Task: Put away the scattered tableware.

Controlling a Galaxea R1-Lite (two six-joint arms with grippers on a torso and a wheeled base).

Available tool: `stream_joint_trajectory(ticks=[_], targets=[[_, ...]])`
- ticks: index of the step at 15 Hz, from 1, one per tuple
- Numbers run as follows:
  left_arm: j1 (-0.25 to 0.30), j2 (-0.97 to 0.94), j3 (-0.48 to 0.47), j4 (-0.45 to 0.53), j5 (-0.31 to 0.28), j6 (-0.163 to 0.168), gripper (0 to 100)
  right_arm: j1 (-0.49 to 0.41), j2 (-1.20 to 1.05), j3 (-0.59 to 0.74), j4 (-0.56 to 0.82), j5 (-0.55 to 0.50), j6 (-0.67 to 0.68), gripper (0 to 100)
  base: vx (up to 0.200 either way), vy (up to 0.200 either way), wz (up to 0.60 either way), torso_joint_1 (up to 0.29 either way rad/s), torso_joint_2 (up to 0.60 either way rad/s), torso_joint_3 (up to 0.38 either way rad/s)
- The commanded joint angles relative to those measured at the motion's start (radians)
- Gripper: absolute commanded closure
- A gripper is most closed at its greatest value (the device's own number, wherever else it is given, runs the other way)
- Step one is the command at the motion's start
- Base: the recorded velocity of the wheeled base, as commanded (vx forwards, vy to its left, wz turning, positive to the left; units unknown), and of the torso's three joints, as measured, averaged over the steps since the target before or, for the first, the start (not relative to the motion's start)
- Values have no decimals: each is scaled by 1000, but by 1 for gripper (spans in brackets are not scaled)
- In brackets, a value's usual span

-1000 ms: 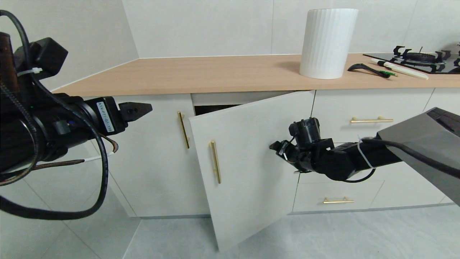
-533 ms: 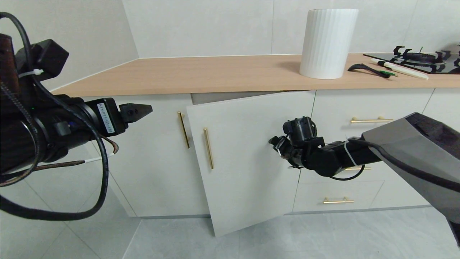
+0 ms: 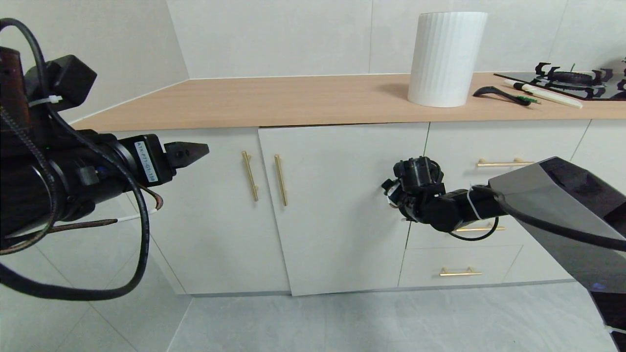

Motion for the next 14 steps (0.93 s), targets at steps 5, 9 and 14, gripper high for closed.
stream_joint_trajectory(ticks=[5, 9, 14], targets=[[0, 4, 0, 0, 1, 0, 0, -9, 2, -16, -1, -31, -1, 0, 0, 0, 0, 0, 0, 0], [0, 2, 0, 0, 1, 0, 0, -25, 2, -24, -1, -34, -1, 0, 0, 0, 0, 0, 0, 0], [0, -7, 0, -2, 1, 0, 0, -22, -130, 91, -1, -31, -5, 0, 0, 0, 0, 0, 0, 0]])
